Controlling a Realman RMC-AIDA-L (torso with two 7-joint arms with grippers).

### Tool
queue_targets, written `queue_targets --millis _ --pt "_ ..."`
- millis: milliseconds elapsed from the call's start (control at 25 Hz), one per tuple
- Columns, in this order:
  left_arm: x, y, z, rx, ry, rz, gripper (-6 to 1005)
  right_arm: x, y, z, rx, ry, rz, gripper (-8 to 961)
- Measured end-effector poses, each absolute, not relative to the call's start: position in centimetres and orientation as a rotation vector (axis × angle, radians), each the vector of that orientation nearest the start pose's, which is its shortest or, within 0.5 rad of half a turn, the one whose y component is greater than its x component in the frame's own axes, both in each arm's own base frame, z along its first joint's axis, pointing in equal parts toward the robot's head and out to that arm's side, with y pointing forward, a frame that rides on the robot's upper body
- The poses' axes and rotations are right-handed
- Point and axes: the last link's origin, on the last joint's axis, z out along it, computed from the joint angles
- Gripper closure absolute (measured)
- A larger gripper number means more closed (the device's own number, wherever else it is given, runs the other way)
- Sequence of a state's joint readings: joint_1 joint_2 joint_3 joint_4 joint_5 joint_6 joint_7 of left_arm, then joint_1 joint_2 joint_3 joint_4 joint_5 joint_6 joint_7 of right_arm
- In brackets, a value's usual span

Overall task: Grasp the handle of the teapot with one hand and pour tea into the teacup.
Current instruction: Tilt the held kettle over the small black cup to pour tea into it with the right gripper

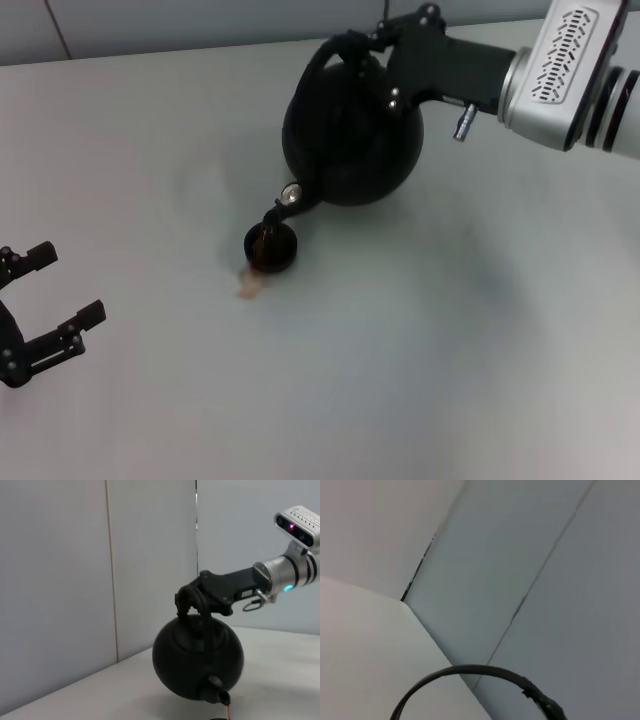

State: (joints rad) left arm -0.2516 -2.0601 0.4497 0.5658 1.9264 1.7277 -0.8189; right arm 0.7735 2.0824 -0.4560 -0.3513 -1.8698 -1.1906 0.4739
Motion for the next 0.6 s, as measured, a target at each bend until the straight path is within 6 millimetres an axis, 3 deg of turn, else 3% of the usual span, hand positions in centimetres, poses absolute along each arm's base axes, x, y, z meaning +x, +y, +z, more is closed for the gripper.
queue_targets --millis 160,400,600 --pt "-33.8 23.7 3.0 -2.435 -0.313 -0.773 166 23.5 40.4 -2.0 -2.324 -0.096 0.534 872" --pt "-33.8 23.8 3.0 -2.435 -0.310 -0.776 166 25.5 40.1 -0.5 -2.214 0.255 0.680 872" --pt "-33.7 23.9 3.0 -2.435 -0.308 -0.778 166 26.6 39.6 0.1 -2.155 0.368 0.728 872"
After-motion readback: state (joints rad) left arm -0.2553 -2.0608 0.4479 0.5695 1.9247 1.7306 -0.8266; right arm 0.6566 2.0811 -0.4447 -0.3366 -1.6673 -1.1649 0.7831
